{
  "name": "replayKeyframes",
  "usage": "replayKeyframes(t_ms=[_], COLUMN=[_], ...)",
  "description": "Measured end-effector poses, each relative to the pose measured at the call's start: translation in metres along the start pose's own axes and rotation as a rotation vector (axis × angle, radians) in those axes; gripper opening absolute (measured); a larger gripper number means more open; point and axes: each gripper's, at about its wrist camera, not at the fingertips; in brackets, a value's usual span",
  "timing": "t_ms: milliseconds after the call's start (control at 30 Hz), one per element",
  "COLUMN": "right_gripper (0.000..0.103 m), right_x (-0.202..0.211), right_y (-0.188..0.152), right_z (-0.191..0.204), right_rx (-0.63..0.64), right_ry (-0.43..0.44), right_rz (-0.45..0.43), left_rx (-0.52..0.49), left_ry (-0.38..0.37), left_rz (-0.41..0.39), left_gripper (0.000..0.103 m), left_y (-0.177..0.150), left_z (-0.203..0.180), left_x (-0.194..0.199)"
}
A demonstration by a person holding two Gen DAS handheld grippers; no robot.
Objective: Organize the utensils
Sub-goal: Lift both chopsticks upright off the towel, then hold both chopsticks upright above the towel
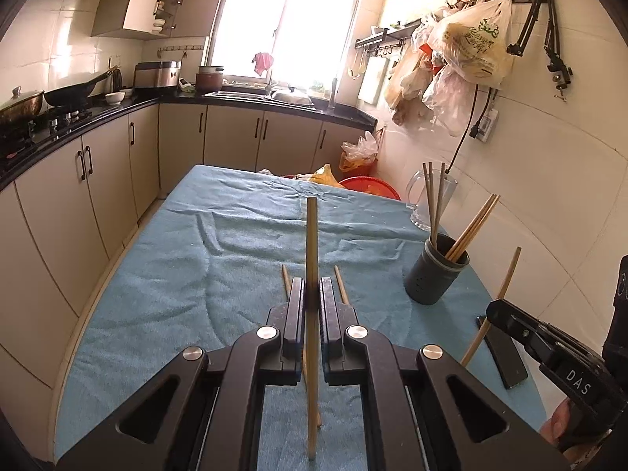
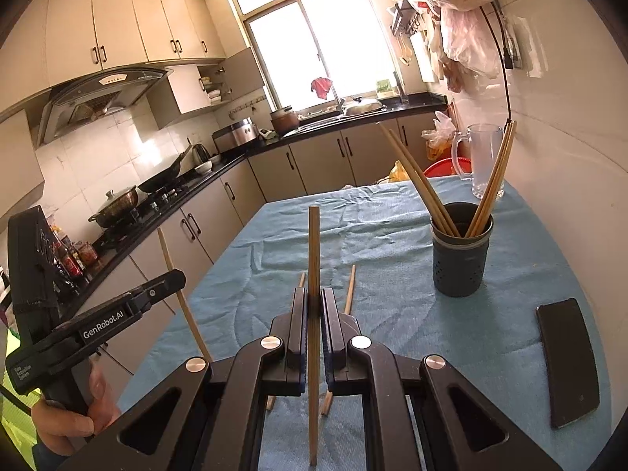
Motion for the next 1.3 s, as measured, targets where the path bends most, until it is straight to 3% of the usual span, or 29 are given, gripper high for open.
replayKeyframes(t_ms=[567, 1300], right_gripper=[0.007, 0.007], right_x=[0.024, 0.022], right_y=[-0.011, -0.012], right_z=[0.01, 0.015], right_rx=[0.015, 0.013], right_ry=[-0.007, 0.0], right_rz=[-0.051, -0.051], left_rx=[-0.038, -0.035], left_ry=[0.021, 0.03], left_rz=[-0.071, -0.076], left_gripper=[0.006, 0.006], left_y=[-0.016, -0.019], left_z=[-0.019, -0.019], left_x=[0.03, 0.038])
Point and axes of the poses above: each gripper's, at about its wrist camera, not at the fingertips, and x roughly against the way its jaws point, z to its left, y to its top, and after that the axes turned 15 degrees about z, right-handed
